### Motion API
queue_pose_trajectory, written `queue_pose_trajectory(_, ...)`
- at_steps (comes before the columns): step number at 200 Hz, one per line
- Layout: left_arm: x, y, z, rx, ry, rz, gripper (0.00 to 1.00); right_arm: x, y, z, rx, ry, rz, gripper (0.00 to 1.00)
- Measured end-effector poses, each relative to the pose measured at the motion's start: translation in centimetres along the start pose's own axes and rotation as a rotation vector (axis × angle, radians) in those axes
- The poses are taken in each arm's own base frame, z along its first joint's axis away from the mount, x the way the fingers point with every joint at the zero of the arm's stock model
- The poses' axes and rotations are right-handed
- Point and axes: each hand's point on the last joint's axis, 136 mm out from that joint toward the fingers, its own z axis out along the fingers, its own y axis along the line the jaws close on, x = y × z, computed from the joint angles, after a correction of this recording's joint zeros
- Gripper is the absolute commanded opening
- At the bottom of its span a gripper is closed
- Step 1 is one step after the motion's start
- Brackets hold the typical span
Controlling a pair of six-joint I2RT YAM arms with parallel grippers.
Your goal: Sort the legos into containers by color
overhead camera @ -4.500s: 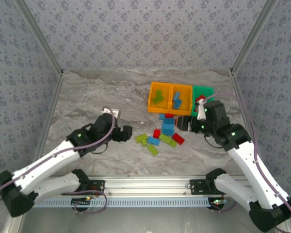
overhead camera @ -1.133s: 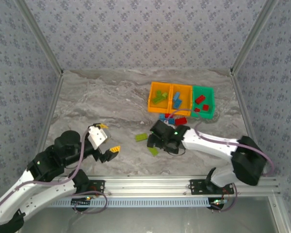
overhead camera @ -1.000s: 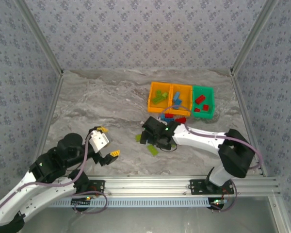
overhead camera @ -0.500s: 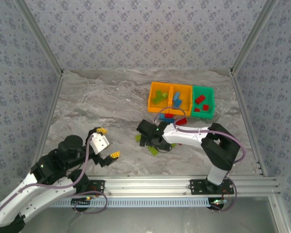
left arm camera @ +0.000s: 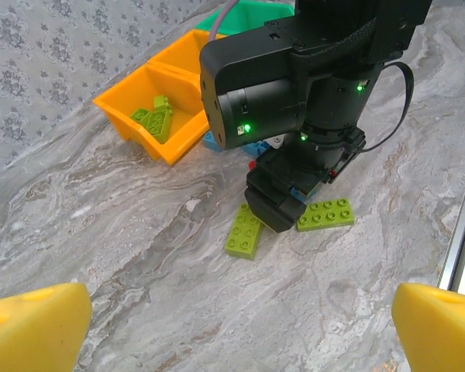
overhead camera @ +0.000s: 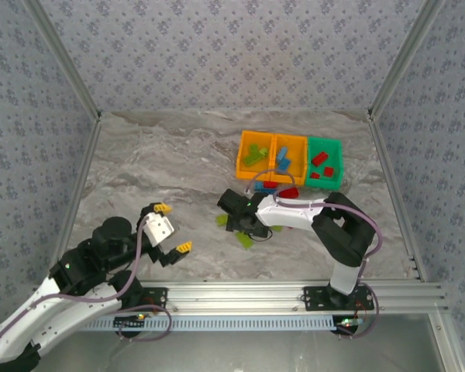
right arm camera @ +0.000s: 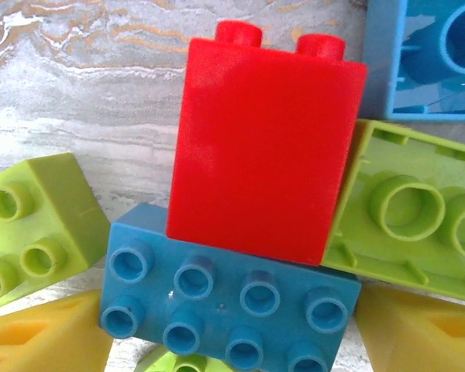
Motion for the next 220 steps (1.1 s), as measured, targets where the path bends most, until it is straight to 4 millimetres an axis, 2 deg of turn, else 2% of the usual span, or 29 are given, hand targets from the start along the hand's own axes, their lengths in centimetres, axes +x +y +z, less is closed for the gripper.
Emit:
queue_pose_trajectory(21,0.4,-0.6,0.3,0.031,0.005,0.013,0.99,-0.1,-0.3,0.1,0.01,-0.012,0.002,0.72)
queue_pose_trajectory(80,0.9,-1.7,0.6,0.089,0.008,0.035,0.99,0.1,-1.1,-0.6,0.013,-0.061,-0.015,0.64)
queue_pose_trajectory(106,0.7,-1.9,0.7,0.1,-0.003,0.034,0.99,0.2,-1.5,-2.9,-0.009,-0.107,-0.035,0.62)
queue_pose_trajectory(135,0.3,-2.3,1.1,0.131,0.007,0.009,0.99,-1.1,-1.9,-7.5,-0.084,-0.184,-0.014,0.62)
queue_pose_trajectory(156,-1.1,-2.2,1.5,0.15,0.02,-0.028,0.99,-4.4,-3.8,-10.7,-0.106,-0.271,0.038,0.62)
queue_pose_trajectory(176,-2.9,-2.1,2.1,0.161,-0.005,-0.06,0.99,-9.5,-7.0,-12.1,-0.086,-0.348,0.126,0.61)
queue_pose_trajectory(199,-3.7,-1.9,3.0,0.16,-0.015,-0.109,0.99,-15.8,-11.2,-11.1,-0.031,-0.378,0.228,0.6)
queue_pose_trajectory(220,-3.6,-1.3,3.9,0.126,0.008,-0.186,0.99,-21.0,-12.5,-8.9,-0.013,-0.347,0.262,0.61)
